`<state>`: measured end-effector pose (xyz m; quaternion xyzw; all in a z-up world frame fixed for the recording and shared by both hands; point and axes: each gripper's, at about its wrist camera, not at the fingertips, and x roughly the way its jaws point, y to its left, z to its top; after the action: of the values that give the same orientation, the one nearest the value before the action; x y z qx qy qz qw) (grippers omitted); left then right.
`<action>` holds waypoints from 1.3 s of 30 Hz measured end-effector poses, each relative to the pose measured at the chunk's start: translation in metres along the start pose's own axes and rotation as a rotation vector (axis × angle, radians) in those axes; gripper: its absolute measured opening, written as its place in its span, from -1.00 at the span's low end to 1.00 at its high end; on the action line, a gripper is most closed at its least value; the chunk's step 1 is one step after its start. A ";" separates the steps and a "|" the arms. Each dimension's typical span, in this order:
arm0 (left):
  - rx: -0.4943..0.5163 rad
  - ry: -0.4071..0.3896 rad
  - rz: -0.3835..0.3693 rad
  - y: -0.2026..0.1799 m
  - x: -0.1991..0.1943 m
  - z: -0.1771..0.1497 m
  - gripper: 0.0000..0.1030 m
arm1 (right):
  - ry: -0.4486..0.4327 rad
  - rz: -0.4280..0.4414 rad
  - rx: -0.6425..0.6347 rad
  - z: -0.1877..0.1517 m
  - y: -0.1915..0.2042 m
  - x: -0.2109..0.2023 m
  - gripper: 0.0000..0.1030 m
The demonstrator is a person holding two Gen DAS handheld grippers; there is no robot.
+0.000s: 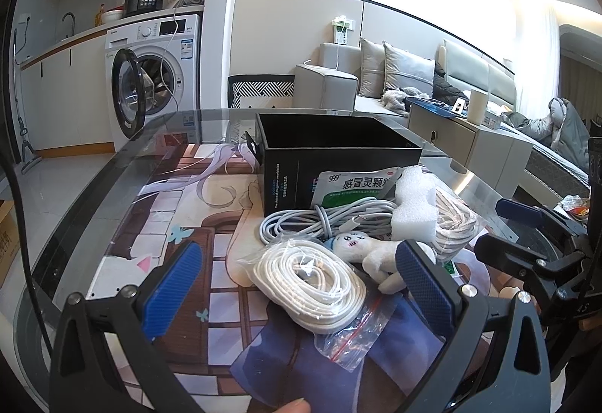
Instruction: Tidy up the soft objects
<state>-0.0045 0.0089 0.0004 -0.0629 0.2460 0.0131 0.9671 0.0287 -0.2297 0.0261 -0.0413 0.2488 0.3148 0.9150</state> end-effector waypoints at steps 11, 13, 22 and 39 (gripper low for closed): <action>-0.009 0.014 0.008 0.006 0.001 0.006 1.00 | 0.004 -0.011 -0.035 0.012 0.002 0.000 0.99; -0.005 0.015 0.014 0.007 0.000 0.008 1.00 | -0.001 -0.007 -0.038 0.015 0.002 -0.002 0.99; -0.033 0.062 0.023 0.022 0.008 0.015 1.00 | 0.020 0.015 -0.027 0.031 -0.003 0.004 0.99; -0.033 0.234 -0.008 0.017 0.036 -0.001 1.00 | 0.181 -0.041 -0.123 0.026 0.003 0.040 0.99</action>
<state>0.0258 0.0251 -0.0202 -0.0811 0.3567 0.0058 0.9307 0.0651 -0.1992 0.0302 -0.1308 0.3098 0.3056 0.8908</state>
